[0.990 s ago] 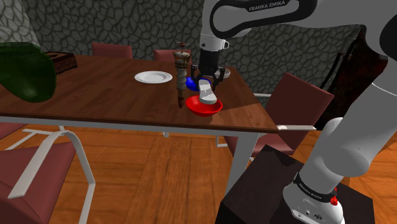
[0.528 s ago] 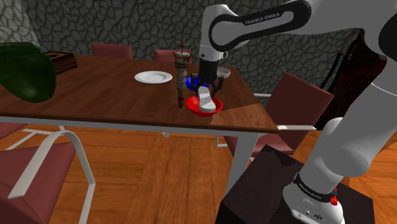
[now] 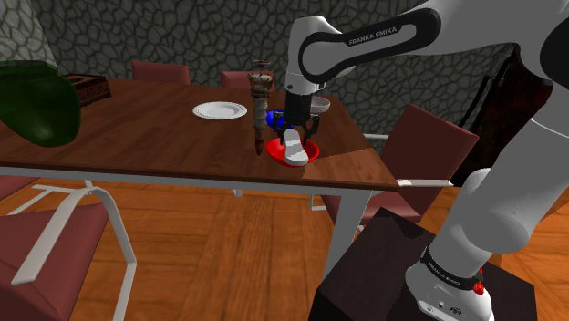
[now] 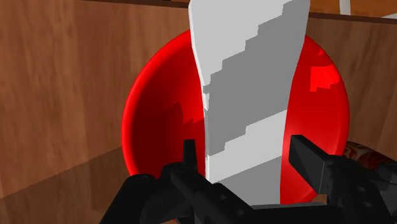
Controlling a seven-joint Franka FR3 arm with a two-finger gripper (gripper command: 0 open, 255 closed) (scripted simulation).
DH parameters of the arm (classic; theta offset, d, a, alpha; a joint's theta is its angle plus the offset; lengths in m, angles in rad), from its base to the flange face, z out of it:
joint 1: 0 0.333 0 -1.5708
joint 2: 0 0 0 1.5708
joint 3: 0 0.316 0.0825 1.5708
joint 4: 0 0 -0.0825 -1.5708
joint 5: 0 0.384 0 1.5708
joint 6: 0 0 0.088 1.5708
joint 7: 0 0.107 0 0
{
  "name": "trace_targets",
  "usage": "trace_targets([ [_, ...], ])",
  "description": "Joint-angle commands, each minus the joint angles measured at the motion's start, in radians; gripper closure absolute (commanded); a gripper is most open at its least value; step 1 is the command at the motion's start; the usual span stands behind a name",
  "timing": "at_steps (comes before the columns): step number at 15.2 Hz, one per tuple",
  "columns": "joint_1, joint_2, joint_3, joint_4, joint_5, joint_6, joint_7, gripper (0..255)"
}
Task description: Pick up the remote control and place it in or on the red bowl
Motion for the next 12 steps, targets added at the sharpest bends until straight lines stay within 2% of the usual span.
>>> trace_targets([
  [1, 0.001, 0.002, 0.001, -0.002, 0.001, 0.002, 0.0, 255],
  [3, 0.001, 0.002, 0.001, -0.002, 0.001, 0.002, 0.0, 255],
  [4, 0.001, 0.003, 0.0, -0.002, 0.001, 0.003, 0.0, 0],
  [9, 0.001, 0.002, 0.001, -0.002, 0.001, 0.002, 0.0, 0],
  [12, 0.0, -0.014, -0.002, 0.082, 0.001, -0.098, 0.0, 0],
])
